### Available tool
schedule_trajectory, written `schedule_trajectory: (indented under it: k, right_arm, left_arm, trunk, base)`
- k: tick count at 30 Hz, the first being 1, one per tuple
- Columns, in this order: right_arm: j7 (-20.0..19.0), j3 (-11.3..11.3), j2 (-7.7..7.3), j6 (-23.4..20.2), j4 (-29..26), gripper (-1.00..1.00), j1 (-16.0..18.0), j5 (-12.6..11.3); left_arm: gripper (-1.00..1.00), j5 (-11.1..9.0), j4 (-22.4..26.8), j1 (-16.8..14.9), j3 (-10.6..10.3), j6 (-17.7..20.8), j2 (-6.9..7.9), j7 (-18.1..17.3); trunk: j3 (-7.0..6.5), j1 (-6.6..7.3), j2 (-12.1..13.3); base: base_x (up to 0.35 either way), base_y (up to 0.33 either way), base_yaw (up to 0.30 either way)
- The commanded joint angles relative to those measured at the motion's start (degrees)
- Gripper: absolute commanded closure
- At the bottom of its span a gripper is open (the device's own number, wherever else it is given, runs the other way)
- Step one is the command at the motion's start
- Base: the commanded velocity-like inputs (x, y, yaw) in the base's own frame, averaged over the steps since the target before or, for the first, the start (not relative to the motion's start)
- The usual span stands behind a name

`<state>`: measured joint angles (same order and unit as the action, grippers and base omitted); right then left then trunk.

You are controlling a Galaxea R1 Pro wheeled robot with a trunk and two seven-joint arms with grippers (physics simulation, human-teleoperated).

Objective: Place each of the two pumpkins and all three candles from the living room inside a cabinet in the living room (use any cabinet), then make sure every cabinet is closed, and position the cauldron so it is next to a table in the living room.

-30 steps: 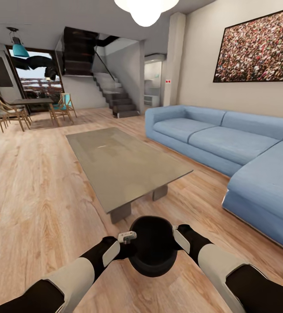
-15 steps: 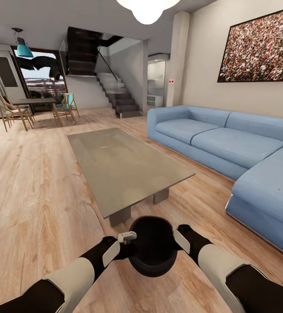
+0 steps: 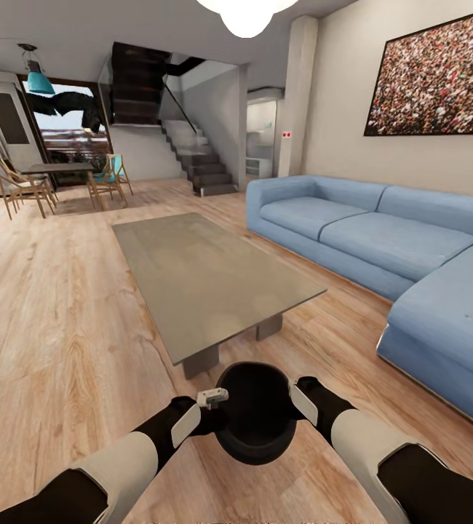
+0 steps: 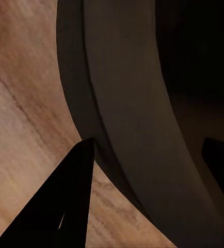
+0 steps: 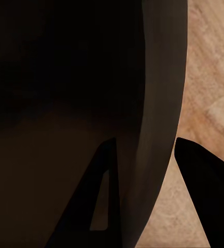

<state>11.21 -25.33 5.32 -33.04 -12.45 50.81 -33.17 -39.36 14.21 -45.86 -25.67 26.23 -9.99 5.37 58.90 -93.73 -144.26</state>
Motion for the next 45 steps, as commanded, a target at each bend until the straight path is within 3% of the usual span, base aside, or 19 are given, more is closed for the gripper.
schedule_trajectory:
  k: [1, 14, 45]
  right_arm:
    - [0.48, -2.27, 0.92, -0.03, -0.12, 1.00, -0.01, -1.98]
    - [0.48, -2.25, 0.92, -0.01, -0.12, 1.00, -0.01, -1.98]
    - [0.48, -2.27, 0.95, 0.12, -0.12, 1.00, -0.01, -1.98]
  left_arm:
    - [1.00, 0.07, 1.00, -1.25, 0.71, 0.23, -0.01, 0.43]
    - [1.00, 0.07, 1.00, -1.25, 0.71, 0.23, -0.01, 0.43]
    - [1.00, 0.07, 1.00, -1.25, 0.71, 0.23, -0.01, 0.42]
  trunk:
    - [0.14, 0.02, -0.03]
    - [1.31, 0.02, -0.03]
    - [4.09, 0.02, -0.03]
  base:
    - [0.000, 0.000, 0.000]
    - [0.135, 0.000, 0.000]
    - [0.012, 0.000, 0.000]
